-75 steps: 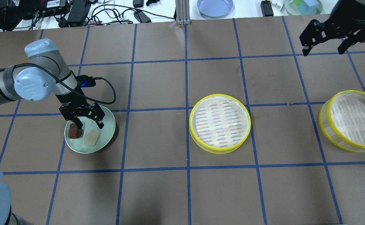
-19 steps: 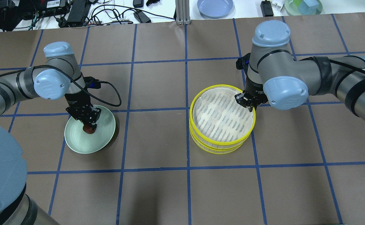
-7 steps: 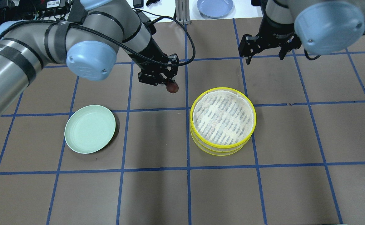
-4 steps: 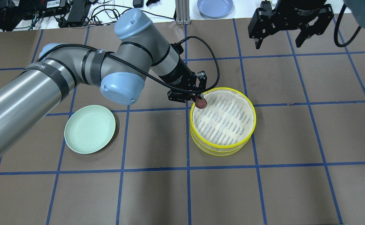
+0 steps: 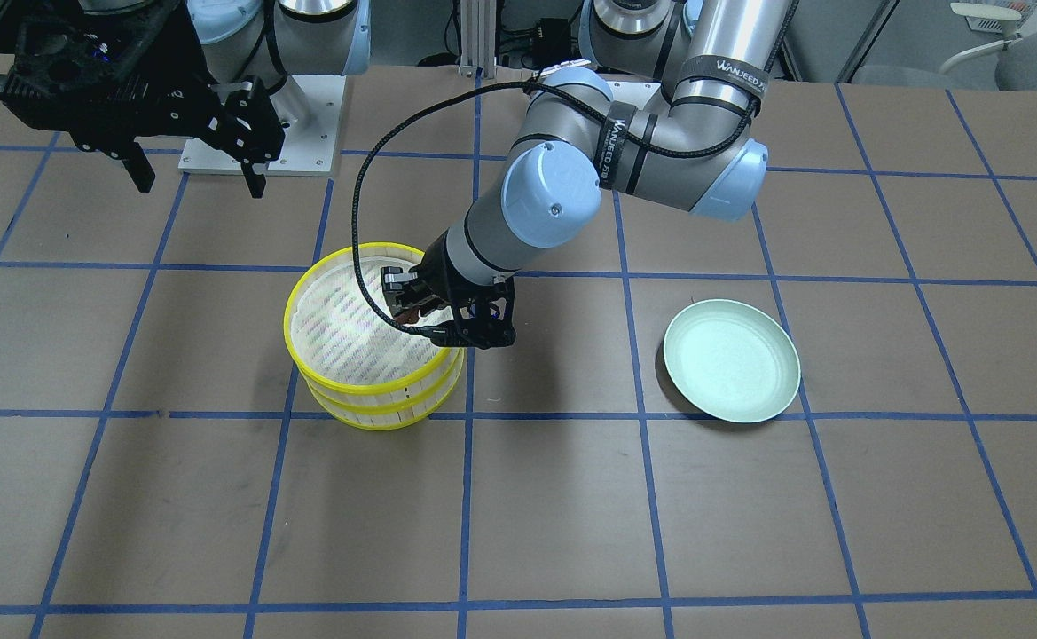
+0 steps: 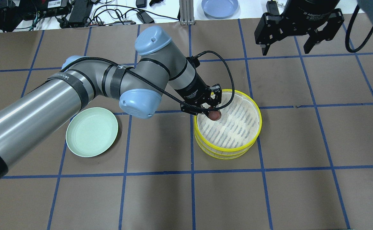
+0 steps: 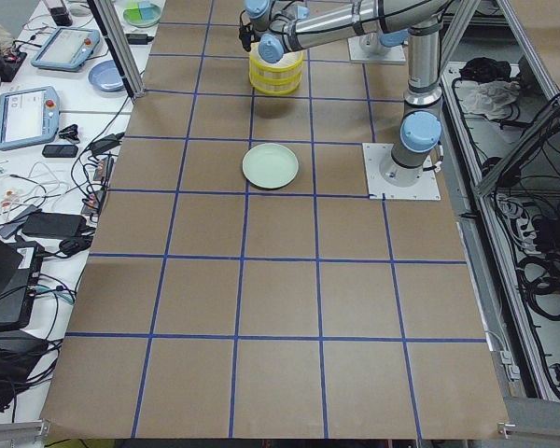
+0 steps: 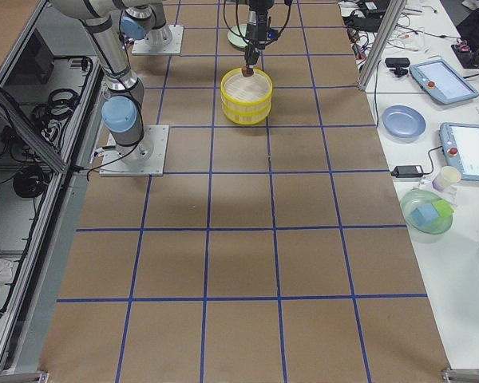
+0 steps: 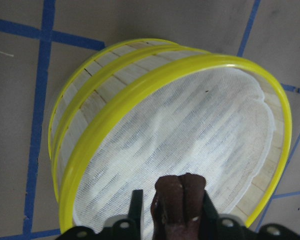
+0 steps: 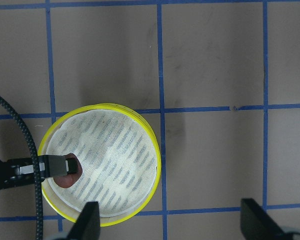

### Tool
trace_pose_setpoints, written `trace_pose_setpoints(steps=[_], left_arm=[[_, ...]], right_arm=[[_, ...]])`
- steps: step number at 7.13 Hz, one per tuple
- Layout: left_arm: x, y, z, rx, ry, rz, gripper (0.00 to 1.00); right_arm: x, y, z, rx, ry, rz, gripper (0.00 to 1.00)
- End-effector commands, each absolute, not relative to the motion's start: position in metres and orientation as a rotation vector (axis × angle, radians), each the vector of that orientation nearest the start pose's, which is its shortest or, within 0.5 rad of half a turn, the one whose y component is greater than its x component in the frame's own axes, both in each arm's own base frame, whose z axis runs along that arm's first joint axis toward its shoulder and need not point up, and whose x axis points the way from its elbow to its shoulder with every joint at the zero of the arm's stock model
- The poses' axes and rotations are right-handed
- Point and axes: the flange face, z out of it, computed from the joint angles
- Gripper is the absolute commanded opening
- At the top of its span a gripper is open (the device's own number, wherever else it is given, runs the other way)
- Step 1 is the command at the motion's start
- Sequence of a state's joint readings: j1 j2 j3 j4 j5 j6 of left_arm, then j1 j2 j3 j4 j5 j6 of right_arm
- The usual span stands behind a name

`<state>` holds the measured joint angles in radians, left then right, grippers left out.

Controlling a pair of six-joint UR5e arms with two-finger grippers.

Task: Stack buns with steamer

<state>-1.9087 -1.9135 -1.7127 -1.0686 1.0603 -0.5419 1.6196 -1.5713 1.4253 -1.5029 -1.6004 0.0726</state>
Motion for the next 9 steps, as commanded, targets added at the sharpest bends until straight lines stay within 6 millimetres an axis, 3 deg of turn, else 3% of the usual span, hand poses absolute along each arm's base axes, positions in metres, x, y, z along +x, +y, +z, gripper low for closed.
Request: trace_pose_setpoints(steps=[1,3,4,5,6,8,9], left_arm=[[-0.363,-0.502,0.298,-0.349,3.556,0.310,1.00],[-0.360,-0.504,0.299,-0.347,3.523,0.274,1.00],[-0.350,-0.509,0.316,-0.355,3.497,0.184,1.00],[-0.315,-0.528,0.337,-0.435,3.419,0.080,1.00],[-0.286,-0.546,0.372,-0.519,3.409,0.026,1.00],[-0.222,-0.555,0.420,-0.295,3.235,-0.051,1.00],[-0.170,-0.555,0.441,-0.153,3.232,-0.033,1.00]], right_arm=[[0.156,-0.487,0.553,0.040,3.151,-0.125,1.00],[0.155,-0.486,0.545,0.042,3.155,-0.106,1.00],[0.154,-0.487,0.545,0.042,3.156,-0.116,1.00],[0.155,-0.487,0.545,0.042,3.155,-0.115,1.00],[0.154,-0.487,0.545,0.042,3.158,-0.116,1.00],[0.155,-0.487,0.545,0.037,3.155,-0.118,1.00],[0.155,-0.487,0.545,0.037,3.155,-0.120,1.00]])
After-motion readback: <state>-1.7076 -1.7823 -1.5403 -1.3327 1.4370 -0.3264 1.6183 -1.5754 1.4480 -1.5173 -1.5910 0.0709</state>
